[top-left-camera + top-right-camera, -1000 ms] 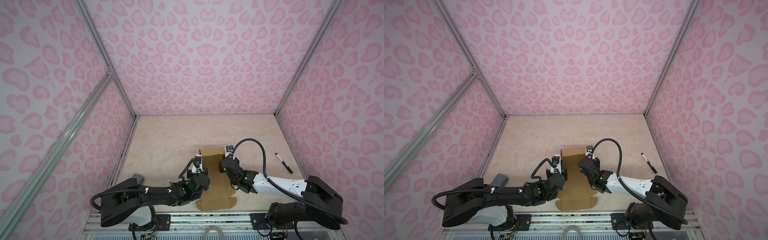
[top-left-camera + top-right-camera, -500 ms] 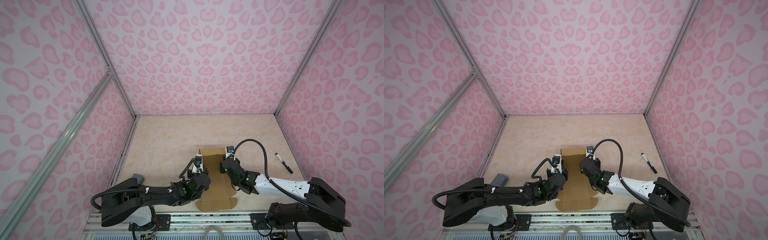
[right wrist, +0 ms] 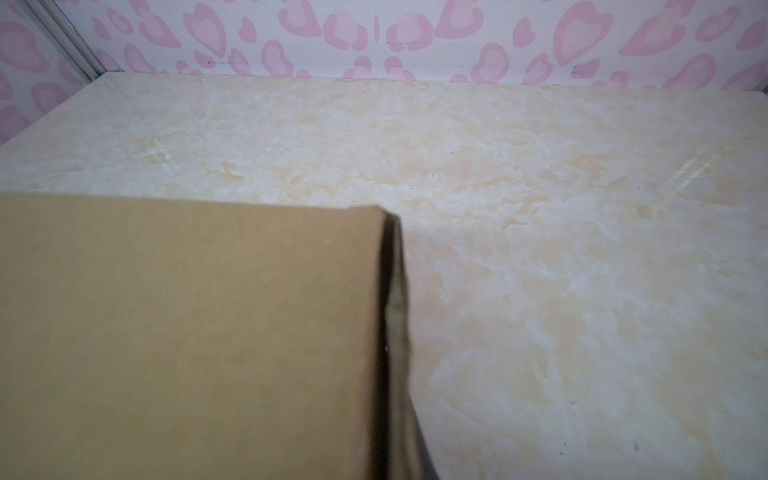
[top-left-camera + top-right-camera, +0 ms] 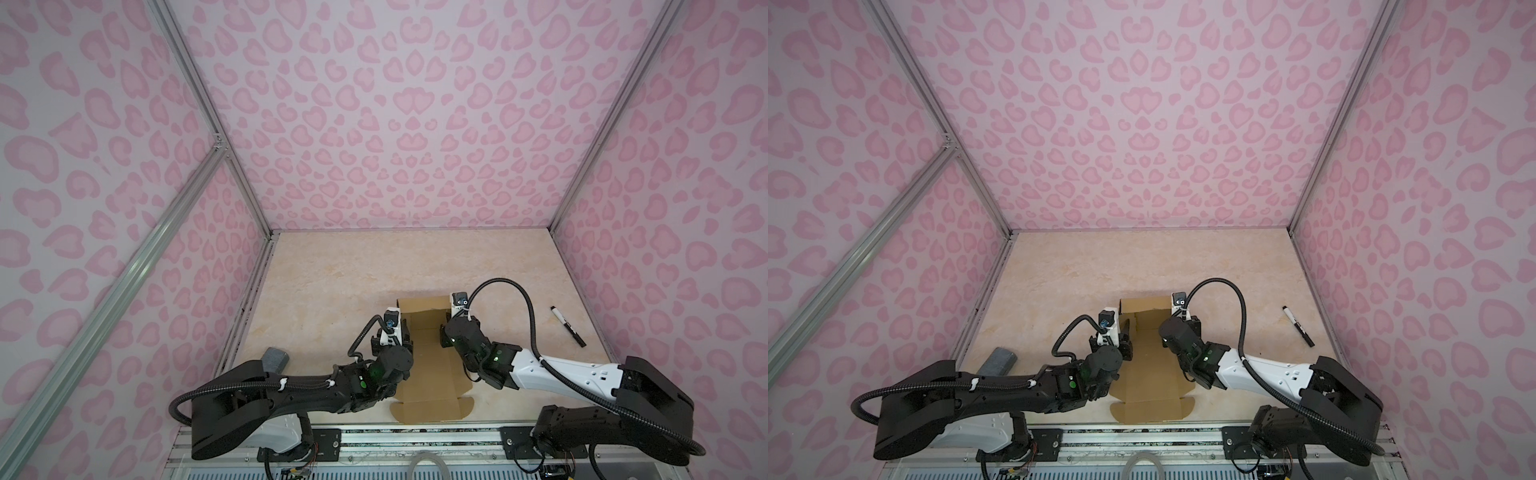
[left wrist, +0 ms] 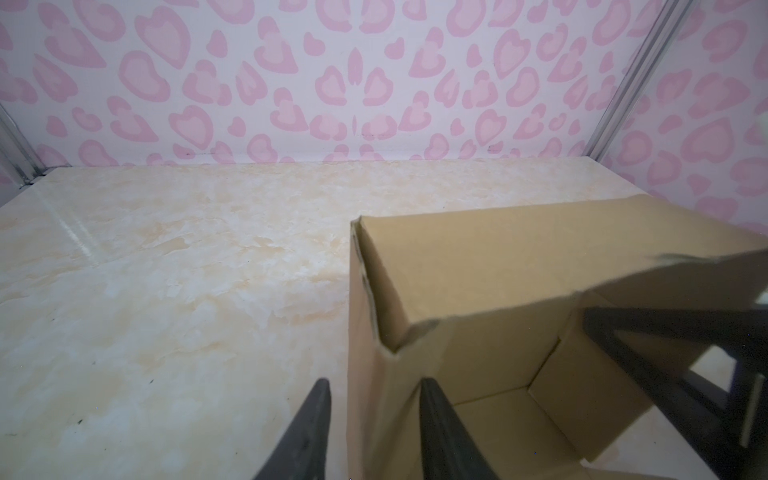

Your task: Fold the paper box

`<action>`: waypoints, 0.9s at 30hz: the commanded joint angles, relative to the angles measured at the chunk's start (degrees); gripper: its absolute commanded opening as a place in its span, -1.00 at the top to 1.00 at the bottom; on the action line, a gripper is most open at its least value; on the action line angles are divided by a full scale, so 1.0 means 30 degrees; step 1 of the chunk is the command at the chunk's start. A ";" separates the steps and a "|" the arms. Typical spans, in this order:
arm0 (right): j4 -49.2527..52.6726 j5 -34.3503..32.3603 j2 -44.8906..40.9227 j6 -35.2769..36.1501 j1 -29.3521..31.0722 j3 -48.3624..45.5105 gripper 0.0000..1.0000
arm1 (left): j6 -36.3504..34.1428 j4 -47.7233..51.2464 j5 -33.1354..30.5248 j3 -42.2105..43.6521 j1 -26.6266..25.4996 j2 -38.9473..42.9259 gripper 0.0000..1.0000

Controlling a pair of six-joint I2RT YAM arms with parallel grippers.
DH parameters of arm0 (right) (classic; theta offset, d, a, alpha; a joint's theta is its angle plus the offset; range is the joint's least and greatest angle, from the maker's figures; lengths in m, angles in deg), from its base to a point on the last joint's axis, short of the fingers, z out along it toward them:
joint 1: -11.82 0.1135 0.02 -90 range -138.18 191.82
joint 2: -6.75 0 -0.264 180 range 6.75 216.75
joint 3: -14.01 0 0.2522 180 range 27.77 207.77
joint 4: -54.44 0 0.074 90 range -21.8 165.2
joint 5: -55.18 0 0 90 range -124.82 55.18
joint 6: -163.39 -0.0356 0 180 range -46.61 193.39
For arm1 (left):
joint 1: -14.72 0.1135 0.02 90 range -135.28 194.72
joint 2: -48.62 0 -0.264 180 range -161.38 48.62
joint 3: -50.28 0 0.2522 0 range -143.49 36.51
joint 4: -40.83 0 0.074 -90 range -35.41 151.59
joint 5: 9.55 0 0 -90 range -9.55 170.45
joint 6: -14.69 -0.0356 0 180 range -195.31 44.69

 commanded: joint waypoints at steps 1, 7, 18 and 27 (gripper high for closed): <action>0.0048 -0.0399 -0.0211 0.0525 -0.0117 -0.0141 1.00 | -0.0209 -0.0513 0.1034 0.0483 0.0062 0.0912 0.07; 0.0566 0.0277 -0.0699 0.0559 -0.0565 -0.0142 1.00 | -0.1098 -0.0736 0.3693 0.2162 0.0272 0.3221 -0.17; 0.0859 0.0633 -0.1022 0.0589 -0.0675 0.0121 1.00 | -0.1777 -0.1539 0.8412 0.3638 0.1718 0.4184 -0.22; 0.1145 0.1322 -0.1580 0.0555 -0.0601 0.0132 1.00 | -0.2038 -0.2300 1.0548 0.3383 0.3120 0.3500 -0.18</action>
